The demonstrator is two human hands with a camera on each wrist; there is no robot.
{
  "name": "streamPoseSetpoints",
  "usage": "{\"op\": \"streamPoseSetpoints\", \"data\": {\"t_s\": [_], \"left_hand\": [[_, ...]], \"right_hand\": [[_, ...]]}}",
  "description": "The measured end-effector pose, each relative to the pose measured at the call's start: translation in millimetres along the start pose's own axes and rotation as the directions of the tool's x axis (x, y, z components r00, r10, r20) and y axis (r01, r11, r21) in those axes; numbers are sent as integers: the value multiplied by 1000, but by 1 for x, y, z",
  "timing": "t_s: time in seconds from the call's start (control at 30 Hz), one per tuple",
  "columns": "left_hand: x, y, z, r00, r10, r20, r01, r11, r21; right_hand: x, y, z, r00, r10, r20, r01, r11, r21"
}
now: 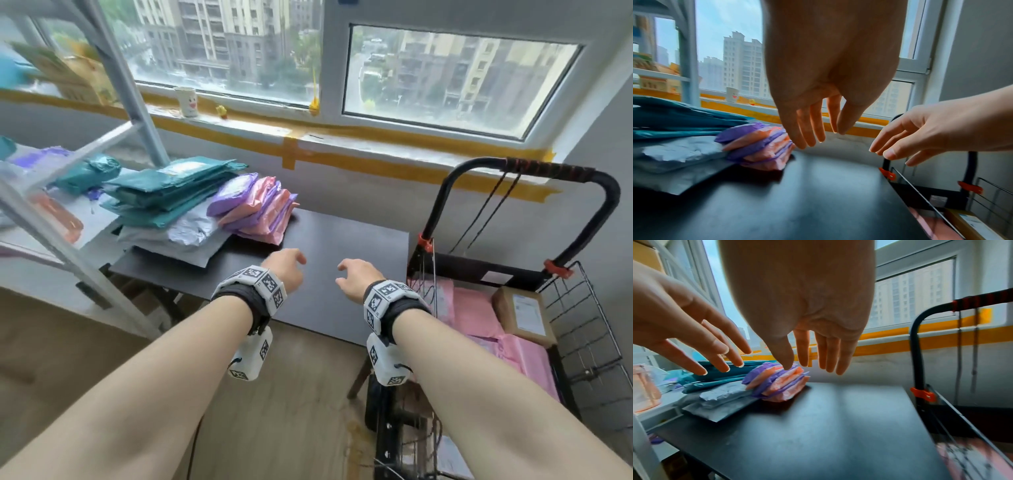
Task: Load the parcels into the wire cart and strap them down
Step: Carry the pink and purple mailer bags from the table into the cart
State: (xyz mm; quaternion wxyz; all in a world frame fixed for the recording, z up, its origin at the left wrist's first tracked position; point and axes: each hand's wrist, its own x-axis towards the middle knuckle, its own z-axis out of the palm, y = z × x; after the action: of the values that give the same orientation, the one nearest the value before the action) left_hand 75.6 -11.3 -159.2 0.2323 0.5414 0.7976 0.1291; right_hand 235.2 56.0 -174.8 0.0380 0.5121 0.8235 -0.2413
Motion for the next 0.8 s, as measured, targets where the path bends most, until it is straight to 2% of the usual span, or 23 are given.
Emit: {"op": "streamPoseSetpoints", "data": {"t_s": [0.23, 0.43, 0.53, 0.67, 0.8], "left_hand": [[20, -82, -69, 989, -114, -95, 109, 993, -54], [85, -146, -106, 975, -182, -128, 166, 978, -122], [130, -170, -117, 965, -227, -128, 207, 967, -150], [191, -201, -129, 961, -268, -74, 251, 951, -182], [237, -223, -131, 948, -318, -15, 301, 910, -287]], "right_hand": [[62, -92, -2, 993, -119, -14, 118, 993, -31], [149, -152, -3, 982, -171, -83, 176, 983, 56], [206, -175, -2, 985, -142, -95, 153, 980, 130], [274, -201, -2, 993, -105, -50, 113, 970, 216], [327, -219, -2, 999, -33, 3, 30, 952, 306]]}}
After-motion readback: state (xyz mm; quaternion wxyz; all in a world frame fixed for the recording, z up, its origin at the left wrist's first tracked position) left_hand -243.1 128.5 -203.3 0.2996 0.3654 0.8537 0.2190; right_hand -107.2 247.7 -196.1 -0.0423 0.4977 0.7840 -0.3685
